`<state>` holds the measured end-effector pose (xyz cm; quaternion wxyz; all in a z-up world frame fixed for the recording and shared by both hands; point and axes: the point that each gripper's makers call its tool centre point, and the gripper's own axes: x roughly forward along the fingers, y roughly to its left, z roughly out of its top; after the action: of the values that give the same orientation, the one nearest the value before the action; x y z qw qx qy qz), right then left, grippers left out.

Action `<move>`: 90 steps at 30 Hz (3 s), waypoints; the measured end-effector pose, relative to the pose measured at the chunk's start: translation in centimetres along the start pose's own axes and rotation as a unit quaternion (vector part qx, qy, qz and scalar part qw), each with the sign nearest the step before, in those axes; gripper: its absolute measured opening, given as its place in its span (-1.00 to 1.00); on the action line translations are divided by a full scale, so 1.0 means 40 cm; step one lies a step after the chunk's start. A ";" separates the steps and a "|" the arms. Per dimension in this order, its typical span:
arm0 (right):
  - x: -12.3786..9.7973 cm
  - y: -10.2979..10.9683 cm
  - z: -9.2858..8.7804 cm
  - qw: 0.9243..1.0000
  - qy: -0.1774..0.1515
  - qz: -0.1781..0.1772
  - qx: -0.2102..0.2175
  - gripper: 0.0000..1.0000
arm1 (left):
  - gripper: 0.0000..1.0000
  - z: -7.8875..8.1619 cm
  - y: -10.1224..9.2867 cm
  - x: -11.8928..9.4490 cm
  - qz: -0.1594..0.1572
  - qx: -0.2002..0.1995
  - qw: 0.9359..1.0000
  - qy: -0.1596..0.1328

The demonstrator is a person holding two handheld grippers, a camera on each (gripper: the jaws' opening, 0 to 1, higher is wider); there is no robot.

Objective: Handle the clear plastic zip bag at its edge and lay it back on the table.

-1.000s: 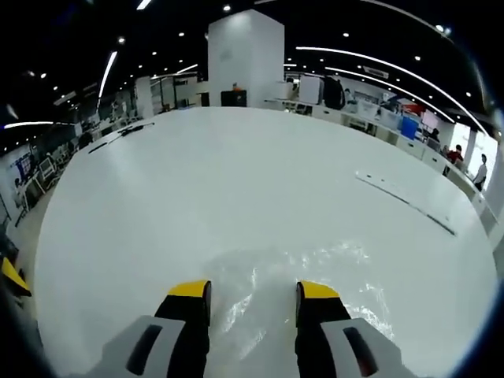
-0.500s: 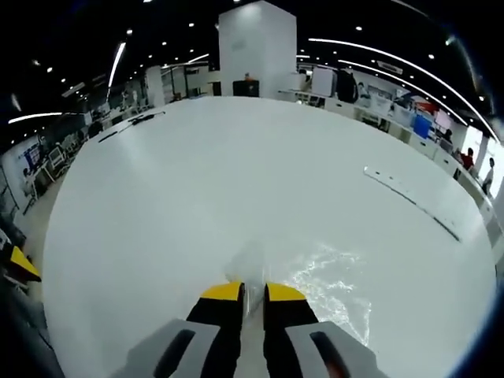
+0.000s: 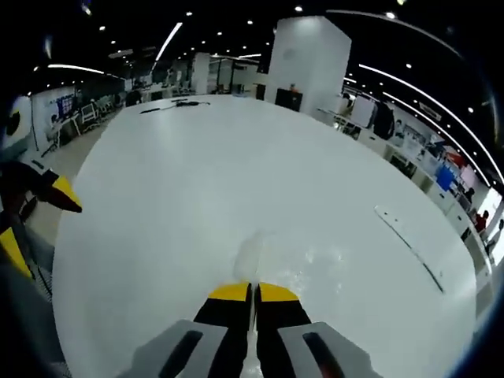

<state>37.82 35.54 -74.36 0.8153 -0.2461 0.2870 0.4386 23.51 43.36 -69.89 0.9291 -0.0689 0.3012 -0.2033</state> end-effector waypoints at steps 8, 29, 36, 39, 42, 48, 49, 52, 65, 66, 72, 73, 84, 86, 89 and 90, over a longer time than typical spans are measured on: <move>-0.057 0.050 -0.015 0.999 -0.004 0.007 -0.049 -1.00 | 0.08 0.099 0.011 0.032 0.003 0.008 1.000 -0.027; -0.145 0.190 -0.014 0.990 -0.015 0.042 -0.133 -1.00 | -0.04 0.199 0.014 0.137 -0.003 0.013 0.999 -0.033; -0.159 0.224 -0.002 0.986 -0.018 0.053 -0.157 -1.00 | -0.08 0.210 0.020 0.159 0.001 0.004 0.999 -0.033; -0.160 0.236 -0.002 0.984 -0.018 0.057 -0.166 -1.00 | -0.12 0.215 0.023 0.170 0.002 0.002 1.000 -0.031; -0.163 0.246 0.000 0.983 -0.018 0.061 -0.174 -1.00 | -0.13 0.218 0.032 0.182 0.004 0.000 1.000 -0.028; -0.176 0.271 0.013 0.978 -0.021 0.066 -0.195 -1.00 | -0.21 0.213 0.029 0.204 0.000 0.002 1.000 -0.014; -0.176 0.274 0.014 0.978 -0.021 0.066 -0.198 -1.00 | -0.22 0.213 0.030 0.208 0.002 0.003 1.000 -0.013; -0.181 0.283 0.021 0.976 -0.023 0.067 -0.207 -1.00 | -0.25 0.213 0.035 0.217 0.000 -0.004 1.000 -0.010; -0.196 0.310 0.015 0.966 -0.020 0.072 -0.247 -1.00 | -0.62 0.201 0.055 0.235 0.004 -0.014 1.000 0.011; -0.196 0.310 0.015 0.966 -0.020 0.072 -0.248 -1.00 | -0.64 0.199 0.054 0.234 0.003 -0.016 1.000 0.011; -0.192 0.313 0.017 0.963 -0.020 0.074 -0.258 -1.00 | -0.81 0.193 0.035 0.222 -0.002 -0.020 1.000 0.017; -0.192 0.313 0.018 0.963 -0.021 0.074 -0.260 -1.00 | -0.83 0.193 0.033 0.221 -0.002 -0.018 1.000 0.018; -0.190 0.315 0.011 0.961 -0.018 0.075 -0.267 -1.00 | -1.00 0.192 0.018 0.206 -0.007 -0.014 1.000 0.025; -0.190 0.315 0.008 0.961 -0.018 0.075 -0.265 -1.00 | -1.00 0.191 0.018 0.202 -0.008 -0.014 1.000 0.027; -0.191 0.306 0.000 0.963 -0.015 0.071 -0.259 -1.00 | -1.00 0.190 0.021 0.199 -0.006 -0.015 0.999 0.029; -0.191 0.302 -0.003 0.964 -0.015 0.070 -0.257 -1.00 | -1.00 0.191 0.023 0.196 -0.006 -0.016 0.999 0.029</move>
<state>24.02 37.04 -71.01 0.6963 -0.4200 0.1694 0.5569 34.07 40.94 -68.11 0.9176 -0.0793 0.3307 -0.2060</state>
